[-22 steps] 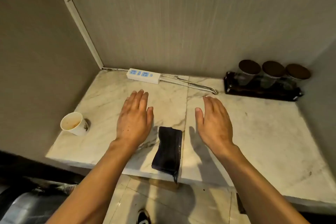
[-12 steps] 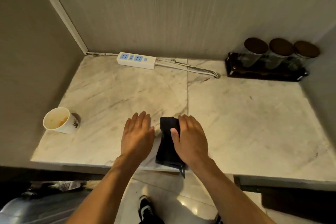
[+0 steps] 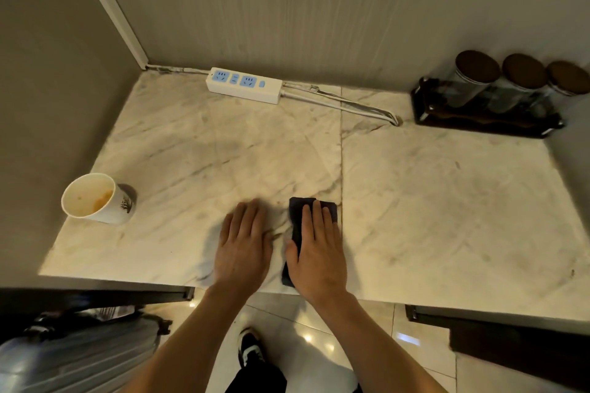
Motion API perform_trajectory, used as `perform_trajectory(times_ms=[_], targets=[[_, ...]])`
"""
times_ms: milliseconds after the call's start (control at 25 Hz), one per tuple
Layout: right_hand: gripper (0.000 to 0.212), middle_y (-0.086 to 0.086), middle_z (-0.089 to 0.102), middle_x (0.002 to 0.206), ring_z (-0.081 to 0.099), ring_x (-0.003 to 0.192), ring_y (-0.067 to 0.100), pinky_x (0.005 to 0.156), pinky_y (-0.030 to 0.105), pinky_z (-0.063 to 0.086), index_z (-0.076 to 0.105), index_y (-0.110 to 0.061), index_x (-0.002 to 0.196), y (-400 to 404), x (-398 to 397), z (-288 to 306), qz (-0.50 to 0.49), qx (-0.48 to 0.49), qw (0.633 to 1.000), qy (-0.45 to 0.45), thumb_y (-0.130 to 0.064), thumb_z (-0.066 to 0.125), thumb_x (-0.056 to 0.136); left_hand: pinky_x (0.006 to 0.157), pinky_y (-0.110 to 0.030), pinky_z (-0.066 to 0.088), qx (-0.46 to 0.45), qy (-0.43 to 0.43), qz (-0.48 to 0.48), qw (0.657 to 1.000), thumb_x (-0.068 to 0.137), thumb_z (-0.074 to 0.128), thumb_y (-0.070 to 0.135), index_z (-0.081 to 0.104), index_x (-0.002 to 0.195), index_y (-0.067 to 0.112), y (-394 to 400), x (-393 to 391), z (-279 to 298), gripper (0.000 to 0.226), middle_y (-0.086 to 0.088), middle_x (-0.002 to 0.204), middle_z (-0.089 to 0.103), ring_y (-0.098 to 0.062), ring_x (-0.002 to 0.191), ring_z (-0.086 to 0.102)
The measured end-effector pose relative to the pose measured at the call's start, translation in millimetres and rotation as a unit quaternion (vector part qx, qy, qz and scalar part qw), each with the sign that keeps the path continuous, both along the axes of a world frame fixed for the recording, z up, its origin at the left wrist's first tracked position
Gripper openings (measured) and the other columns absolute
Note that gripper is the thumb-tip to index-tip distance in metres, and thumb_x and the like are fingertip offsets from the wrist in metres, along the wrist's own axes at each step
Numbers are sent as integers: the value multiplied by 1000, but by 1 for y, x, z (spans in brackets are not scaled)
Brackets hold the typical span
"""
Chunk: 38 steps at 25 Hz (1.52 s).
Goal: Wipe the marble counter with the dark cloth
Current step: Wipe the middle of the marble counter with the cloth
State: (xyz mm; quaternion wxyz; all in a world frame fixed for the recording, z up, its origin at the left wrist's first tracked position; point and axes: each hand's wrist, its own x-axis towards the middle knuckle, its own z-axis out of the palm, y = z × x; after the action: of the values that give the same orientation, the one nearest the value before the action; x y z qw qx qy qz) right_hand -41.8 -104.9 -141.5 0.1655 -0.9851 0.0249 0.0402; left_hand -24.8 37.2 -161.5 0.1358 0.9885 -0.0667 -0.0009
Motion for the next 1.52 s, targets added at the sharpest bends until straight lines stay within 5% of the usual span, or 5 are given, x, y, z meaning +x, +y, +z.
perform_trajectory(times_ms=[360, 720, 920, 1240, 1520], targets=[[64, 17, 37, 149, 34, 138, 28, 110, 40, 19, 35, -3, 142, -17, -17, -8, 27, -22, 999, -15, -30, 34, 84, 113, -48, 23, 4, -7, 9, 1000, 94, 41, 29, 44, 138, 6, -7, -2, -2, 50, -16, 144, 45, -32, 138, 32], [72, 10, 18, 156, 16, 145, 22, 114, 39, 14, 21, -9, 149, -75, -34, -14, 138, -32, 990, -24, -53, 36, 94, 114, -50, 24, 8, -14, 3, 1000, 96, 37, 30, 41, 141, 8, -43, -10, 0, 50, -14, 147, 42, -29, 140, 29], [70, 7, 17, 158, 12, 146, 19, 115, 35, 13, 21, -10, 150, -117, -29, -9, 216, -49, 975, -18, -46, 41, 92, 115, -51, 21, 5, 2, 4, 1000, 96, 33, 31, 37, 143, 8, -63, -10, 3, 53, -15, 149, 38, -29, 142, 25], [67, 5, 13, 159, 6, 146, 16, 116, 35, 10, 17, -14, 151, -149, -3, -7, 305, -52, 951, 8, -39, 40, 93, 116, -45, -1, -33, 27, 33, 999, 98, 25, 34, 20, 150, 11, -97, -2, 3, 57, -11, 159, 17, -26, 146, 4], [70, 5, 11, 158, 5, 146, 16, 117, 34, 6, 15, -14, 151, -165, 31, -8, 315, -56, 947, 9, -38, 42, 90, 115, -53, 18, -25, 33, 43, 998, 96, 26, 30, 28, 147, 9, -108, 4, -3, 55, -13, 155, 27, -29, 144, 19]])
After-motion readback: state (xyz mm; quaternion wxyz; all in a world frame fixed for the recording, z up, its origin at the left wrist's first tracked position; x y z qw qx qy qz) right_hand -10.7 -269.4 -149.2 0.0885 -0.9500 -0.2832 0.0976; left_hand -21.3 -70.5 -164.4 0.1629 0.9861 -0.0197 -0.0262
